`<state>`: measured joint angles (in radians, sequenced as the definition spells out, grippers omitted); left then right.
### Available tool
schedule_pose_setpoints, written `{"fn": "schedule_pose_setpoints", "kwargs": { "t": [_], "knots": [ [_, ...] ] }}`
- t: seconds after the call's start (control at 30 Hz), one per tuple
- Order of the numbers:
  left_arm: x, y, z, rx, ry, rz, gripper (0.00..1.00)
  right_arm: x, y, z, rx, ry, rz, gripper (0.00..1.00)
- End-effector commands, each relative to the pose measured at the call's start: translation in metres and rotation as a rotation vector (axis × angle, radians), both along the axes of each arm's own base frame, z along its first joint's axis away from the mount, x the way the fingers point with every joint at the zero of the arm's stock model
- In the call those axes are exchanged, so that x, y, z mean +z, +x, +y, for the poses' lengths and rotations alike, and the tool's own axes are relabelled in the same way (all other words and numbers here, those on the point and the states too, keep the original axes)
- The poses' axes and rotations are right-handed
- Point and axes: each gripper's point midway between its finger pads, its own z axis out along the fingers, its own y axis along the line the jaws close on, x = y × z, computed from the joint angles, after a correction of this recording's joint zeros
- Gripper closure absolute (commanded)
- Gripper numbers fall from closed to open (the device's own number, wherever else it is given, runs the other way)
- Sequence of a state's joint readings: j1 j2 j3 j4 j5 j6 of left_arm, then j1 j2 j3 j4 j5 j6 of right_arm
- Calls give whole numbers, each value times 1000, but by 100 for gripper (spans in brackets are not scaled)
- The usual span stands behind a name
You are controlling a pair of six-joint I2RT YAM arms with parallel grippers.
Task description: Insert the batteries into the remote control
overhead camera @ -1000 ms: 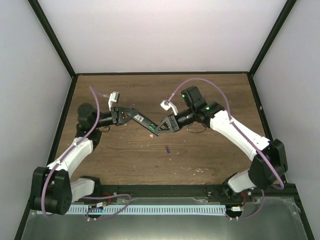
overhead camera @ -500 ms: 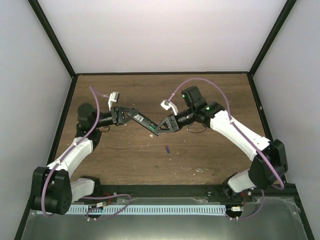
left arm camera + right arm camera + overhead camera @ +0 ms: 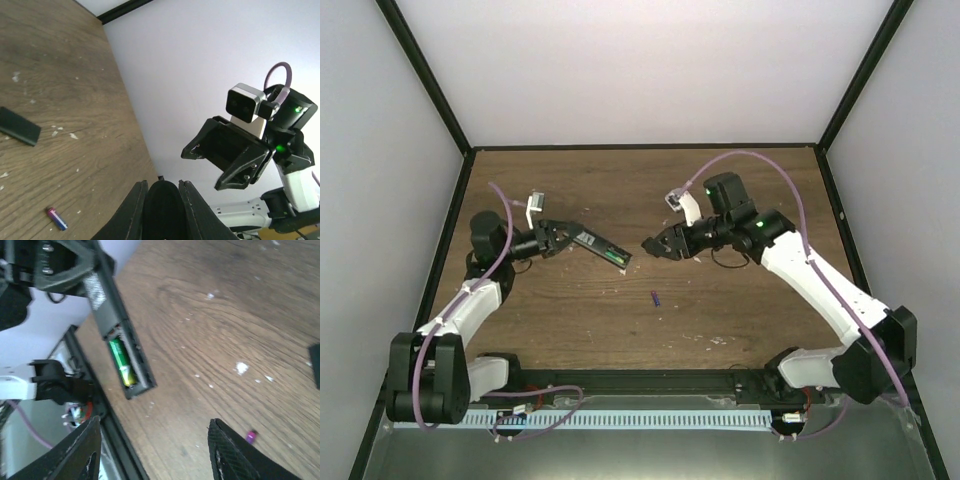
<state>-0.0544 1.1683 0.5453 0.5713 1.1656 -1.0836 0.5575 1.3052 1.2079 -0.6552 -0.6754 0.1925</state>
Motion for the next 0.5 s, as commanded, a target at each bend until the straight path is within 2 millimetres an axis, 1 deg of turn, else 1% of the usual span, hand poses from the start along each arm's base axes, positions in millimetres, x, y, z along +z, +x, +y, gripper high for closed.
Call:
{"fn": "schedule_pose_setpoints", "kwargs": {
  "t": [0.0,0.07,0.1,0.13,0.2,0.27,0.33,0.37,0.47],
  "knots": [
    [-24,2,7,31,25,24,100,-61,9,-32,-149,-223,73,51],
    [-31,4,8,46,27,39,100,-89,6,-44,-199,-312,117,56],
    [-34,5,9,54,29,42,100,-103,3,-49,-217,-370,117,57],
    [-37,6,10,61,31,47,100,-115,-1,-51,-223,-418,121,57],
    [-43,8,12,78,37,57,100,-137,-13,-50,-208,-488,137,58],
    [-49,10,13,83,41,69,100,-152,-22,-45,-191,-527,143,58],
    [-54,11,14,85,42,76,100,-163,-28,-38,-175,-550,146,58],
    [-55,12,14,87,43,78,100,-170,-30,-37,-173,-570,150,58],
    [-59,13,15,101,49,82,100,-183,-31,-33,-162,-611,140,59]
  ]
}}
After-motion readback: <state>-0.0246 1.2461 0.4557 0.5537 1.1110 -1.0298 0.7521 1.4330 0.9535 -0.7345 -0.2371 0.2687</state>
